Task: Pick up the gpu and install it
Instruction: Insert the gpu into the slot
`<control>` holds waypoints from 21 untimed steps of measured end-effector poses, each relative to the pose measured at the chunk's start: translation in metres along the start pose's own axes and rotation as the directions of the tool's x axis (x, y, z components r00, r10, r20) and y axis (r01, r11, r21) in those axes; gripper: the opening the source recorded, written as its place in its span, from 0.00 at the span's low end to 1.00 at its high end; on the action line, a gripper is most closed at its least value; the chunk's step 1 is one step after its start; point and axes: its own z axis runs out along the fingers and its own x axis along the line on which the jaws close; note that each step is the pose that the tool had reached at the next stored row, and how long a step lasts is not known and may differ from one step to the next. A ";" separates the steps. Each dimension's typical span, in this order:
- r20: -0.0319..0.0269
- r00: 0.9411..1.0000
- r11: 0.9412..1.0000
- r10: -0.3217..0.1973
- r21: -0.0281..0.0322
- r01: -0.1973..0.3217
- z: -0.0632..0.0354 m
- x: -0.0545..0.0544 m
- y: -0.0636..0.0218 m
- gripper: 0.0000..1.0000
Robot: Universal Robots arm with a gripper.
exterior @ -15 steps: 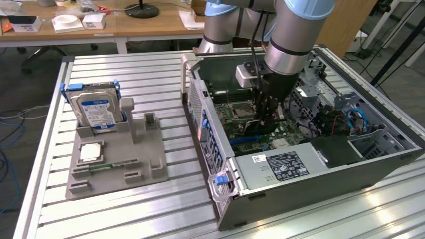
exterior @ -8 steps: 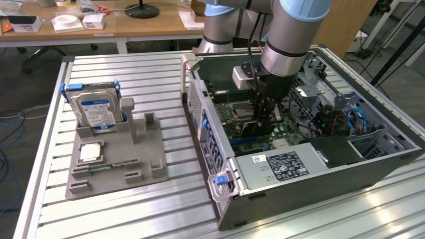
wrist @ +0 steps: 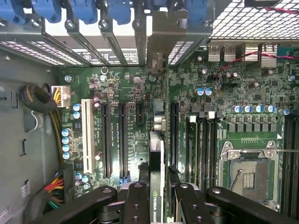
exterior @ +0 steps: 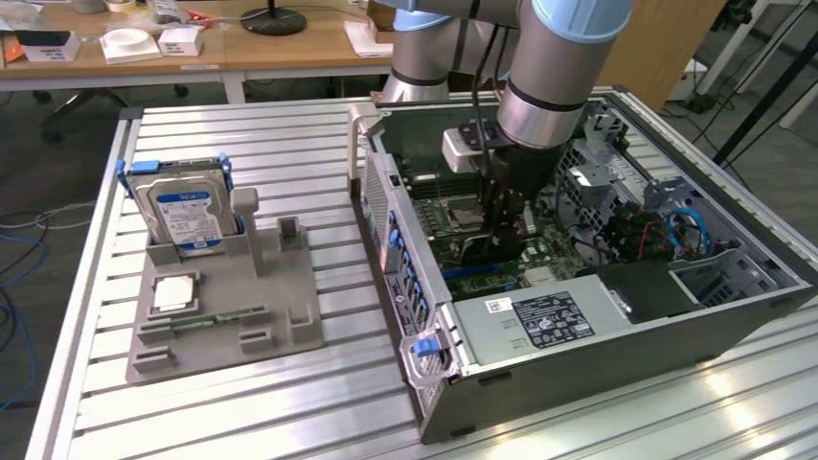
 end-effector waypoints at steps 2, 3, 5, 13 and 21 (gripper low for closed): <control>0.000 1.000 1.000 0.000 0.000 0.000 0.0000 0.001 0.0006 0.26; 0.000 1.000 1.000 0.000 0.000 0.000 0.0000 0.001 0.0006 0.26; 0.000 1.000 1.000 0.000 0.000 0.000 0.0001 0.001 0.0006 0.26; 0.000 1.000 1.000 0.000 -0.001 0.000 0.0002 0.001 -0.0032 0.26; 0.000 1.000 1.000 0.000 -0.001 0.000 0.0006 0.005 -0.0027 0.26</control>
